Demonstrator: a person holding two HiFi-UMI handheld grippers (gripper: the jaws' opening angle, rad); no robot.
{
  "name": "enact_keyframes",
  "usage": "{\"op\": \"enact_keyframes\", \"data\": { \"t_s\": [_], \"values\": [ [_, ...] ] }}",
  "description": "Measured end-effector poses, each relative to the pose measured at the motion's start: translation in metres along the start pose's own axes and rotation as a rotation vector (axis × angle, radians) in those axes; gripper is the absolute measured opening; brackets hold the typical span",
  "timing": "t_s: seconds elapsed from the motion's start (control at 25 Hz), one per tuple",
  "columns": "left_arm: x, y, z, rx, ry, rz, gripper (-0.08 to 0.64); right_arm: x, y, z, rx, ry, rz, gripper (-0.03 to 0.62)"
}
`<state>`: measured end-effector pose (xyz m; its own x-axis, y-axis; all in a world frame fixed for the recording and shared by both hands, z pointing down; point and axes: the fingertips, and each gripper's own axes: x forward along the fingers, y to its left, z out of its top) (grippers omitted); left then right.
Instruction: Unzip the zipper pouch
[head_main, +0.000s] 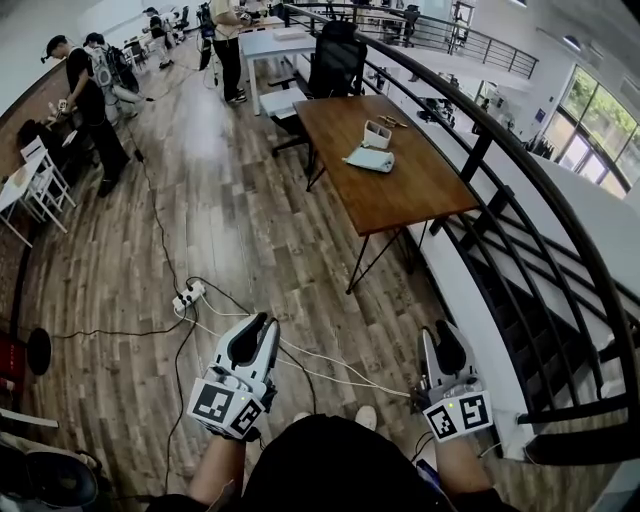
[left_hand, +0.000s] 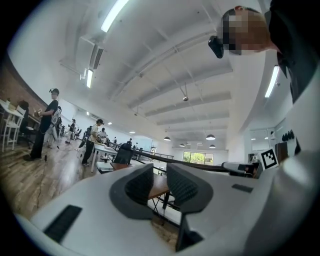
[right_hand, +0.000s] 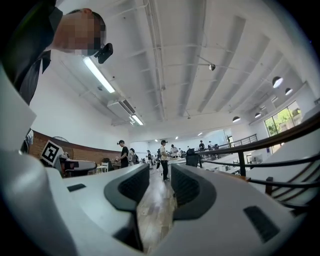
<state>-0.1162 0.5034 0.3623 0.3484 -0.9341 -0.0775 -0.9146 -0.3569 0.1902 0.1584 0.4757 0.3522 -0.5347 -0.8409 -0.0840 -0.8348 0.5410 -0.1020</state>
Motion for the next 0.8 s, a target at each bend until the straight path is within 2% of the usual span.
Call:
{"op": "enact_keyframes", "data": {
  "t_s": [0.08, 0.32, 0.6, 0.8],
  "values": [
    [-0.004, 0.006, 0.002, -0.001, 0.000, -0.011, 0.134, 0.000, 0.008, 0.001, -0.002, -0.007, -0.015, 0.159],
    [-0.015, 0.020, 0.004, -0.001, 0.000, -0.019, 0.215, -0.005, 0.024, -0.005, 0.014, 0.007, -0.054, 0.191],
    [-0.019, 0.035, -0.012, -0.046, 0.032, -0.015, 0.236, -0.005, 0.036, -0.014, 0.010, 0.051, -0.064, 0.221],
    [-0.002, 0.041, -0.016, -0.038, 0.045, -0.014, 0.236, 0.012, 0.025, -0.014, 0.021, 0.035, -0.053, 0.221]
  ]
}}
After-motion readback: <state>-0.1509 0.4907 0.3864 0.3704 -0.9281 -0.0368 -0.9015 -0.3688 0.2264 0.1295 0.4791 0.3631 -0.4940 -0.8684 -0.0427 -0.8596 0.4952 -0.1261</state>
